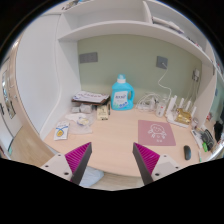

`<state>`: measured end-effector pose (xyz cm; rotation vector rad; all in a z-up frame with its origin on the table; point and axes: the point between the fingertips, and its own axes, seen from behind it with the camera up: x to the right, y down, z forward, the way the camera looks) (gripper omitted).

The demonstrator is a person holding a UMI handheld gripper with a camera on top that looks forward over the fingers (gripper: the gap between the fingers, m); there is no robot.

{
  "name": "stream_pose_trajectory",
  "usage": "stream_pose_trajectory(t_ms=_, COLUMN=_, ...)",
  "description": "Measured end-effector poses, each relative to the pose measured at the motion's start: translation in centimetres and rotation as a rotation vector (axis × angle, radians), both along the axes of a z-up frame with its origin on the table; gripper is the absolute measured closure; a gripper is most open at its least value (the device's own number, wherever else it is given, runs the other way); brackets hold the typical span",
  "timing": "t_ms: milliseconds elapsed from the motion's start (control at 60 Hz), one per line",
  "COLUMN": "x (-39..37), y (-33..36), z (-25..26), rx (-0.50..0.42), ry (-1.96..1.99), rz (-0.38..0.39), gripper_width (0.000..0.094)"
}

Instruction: Arrange mouse

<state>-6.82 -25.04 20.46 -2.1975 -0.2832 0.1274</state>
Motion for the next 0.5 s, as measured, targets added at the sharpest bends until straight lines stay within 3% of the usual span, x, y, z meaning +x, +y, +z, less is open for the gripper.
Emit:
stream_pose_trajectory(t_ms=150, x=3.8, y=0.0, z=-1.4, rx=-0.020, ry=0.025, rz=-0.029, gripper_width=0.0087)
stream_pose_trajectory(t_ms=350, x=15.6, y=-1.1, z=-7.8, rx=-0.105, ry=0.013, rz=-0.072, gripper_width=0.0089)
stream_pose_trajectory(t_ms=500, x=26.0, y=-2.4, z=-13.2, rx=-0.179, ry=-0.008, rz=-0.158, gripper_width=0.0086)
